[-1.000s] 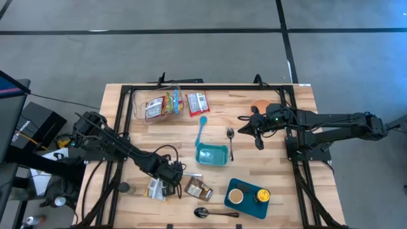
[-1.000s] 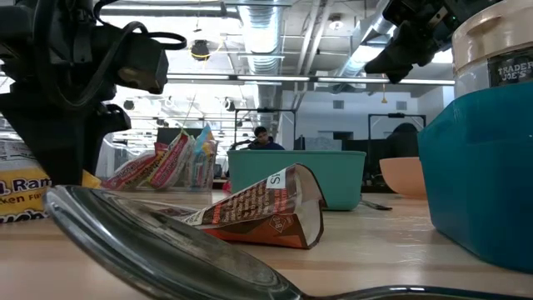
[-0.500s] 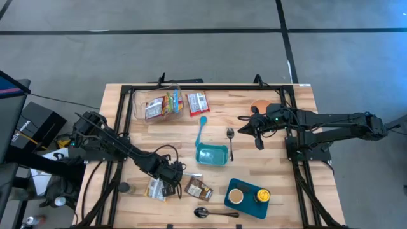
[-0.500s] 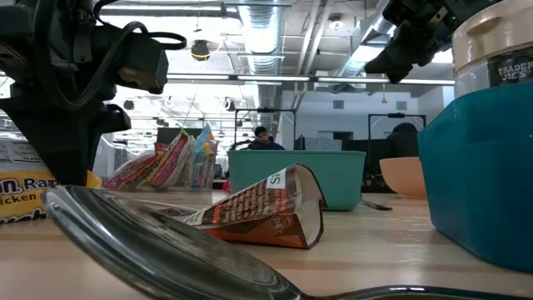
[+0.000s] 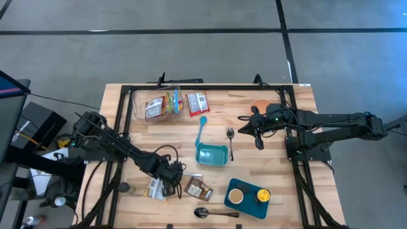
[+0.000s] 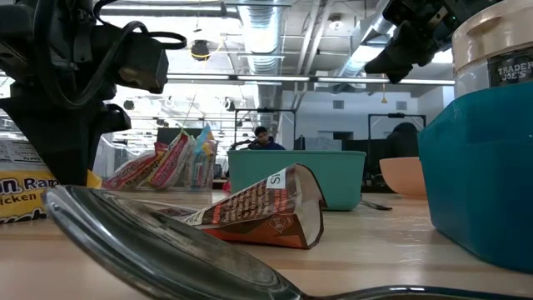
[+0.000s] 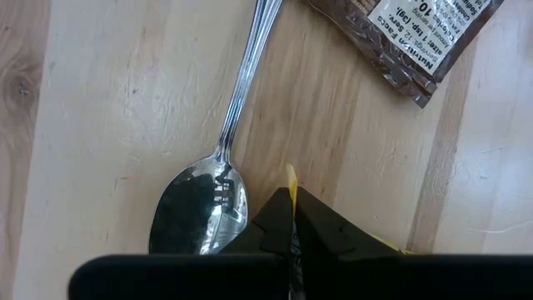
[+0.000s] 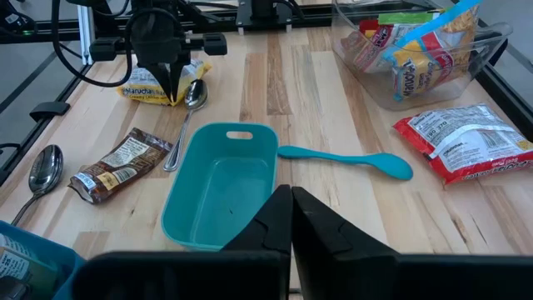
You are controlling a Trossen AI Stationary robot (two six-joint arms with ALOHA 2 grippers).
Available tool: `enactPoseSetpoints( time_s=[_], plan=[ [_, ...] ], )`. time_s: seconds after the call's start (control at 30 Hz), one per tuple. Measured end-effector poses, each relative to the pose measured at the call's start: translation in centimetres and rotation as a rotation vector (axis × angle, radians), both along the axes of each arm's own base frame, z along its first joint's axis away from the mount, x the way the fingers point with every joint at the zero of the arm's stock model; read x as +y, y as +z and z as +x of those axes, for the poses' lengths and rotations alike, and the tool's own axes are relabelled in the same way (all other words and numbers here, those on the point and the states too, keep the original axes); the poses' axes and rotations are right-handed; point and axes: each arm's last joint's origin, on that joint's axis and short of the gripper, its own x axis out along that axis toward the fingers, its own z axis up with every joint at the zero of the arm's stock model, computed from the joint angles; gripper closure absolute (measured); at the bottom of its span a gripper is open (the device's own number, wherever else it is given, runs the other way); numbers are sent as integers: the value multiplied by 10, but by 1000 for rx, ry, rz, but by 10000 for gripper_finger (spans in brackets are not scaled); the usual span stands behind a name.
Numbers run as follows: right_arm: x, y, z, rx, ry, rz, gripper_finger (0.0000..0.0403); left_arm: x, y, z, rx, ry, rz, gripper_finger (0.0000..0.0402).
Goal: Pick & Place Food Item
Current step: Put the yellow noodle pack into the transparent bin
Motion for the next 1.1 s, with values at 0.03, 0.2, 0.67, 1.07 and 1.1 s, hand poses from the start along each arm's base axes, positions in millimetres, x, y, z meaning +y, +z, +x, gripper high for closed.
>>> enactPoseSetpoints(
  time_s=[0.03, 0.2, 0.67, 1.07, 1.1],
  plan=[
    [0, 0, 0, 0, 0, 0, 403, 0, 0, 0, 0, 0, 0, 401],
    [0, 0, 0, 0, 0, 0, 403, 0, 2, 0, -6, 1, 0, 401],
    [0, 0, 0, 0, 0, 0, 403, 14, 70, -12, -352, 100, 44, 401],
    [0, 0, 0, 0, 0, 0, 403, 33, 118, -34, -593, 128, 209, 401],
    [0, 0, 0, 0, 0, 0, 403, 34, 120, -36, -605, 120, 236, 401]
  ],
)
